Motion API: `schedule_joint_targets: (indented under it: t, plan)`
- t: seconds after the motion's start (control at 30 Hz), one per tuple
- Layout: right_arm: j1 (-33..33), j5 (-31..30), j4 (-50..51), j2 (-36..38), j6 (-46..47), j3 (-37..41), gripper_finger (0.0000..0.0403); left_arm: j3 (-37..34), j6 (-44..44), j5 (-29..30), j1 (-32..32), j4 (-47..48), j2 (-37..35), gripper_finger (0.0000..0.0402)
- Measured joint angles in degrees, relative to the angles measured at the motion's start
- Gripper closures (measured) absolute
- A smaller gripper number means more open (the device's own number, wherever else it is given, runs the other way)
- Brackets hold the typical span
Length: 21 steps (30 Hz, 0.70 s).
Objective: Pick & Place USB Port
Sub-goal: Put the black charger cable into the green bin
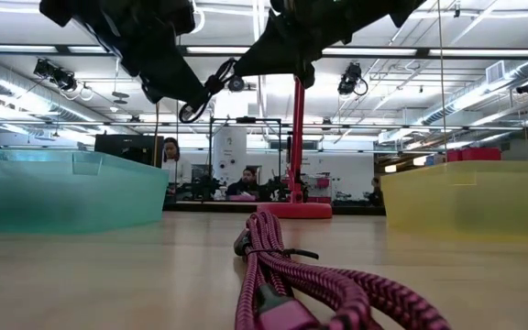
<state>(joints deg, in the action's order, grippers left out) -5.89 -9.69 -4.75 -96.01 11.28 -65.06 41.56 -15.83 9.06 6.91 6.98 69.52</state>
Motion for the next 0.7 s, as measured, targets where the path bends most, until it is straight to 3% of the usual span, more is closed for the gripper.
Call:
schedule_joint_targets:
  t: [0.2,0.37,0.7]
  plan:
    - [0.0,0.0,0.0,0.0,0.0,0.0,0.0403,0.0,3.2,-1.1,-0.4,-1.3,0.0,0.0296]
    - [-0.1,0.2,-0.1,0.0,0.0,0.0,0.0403,-0.1,5.8,-4.1,-0.3,-3.7,0.0,0.038]
    - [0.3,0.2,0.2,0.0,0.0,0.0,0.0403,-0.1,6.0,-2.1,-0.3,-2.5,0.0,0.0388]
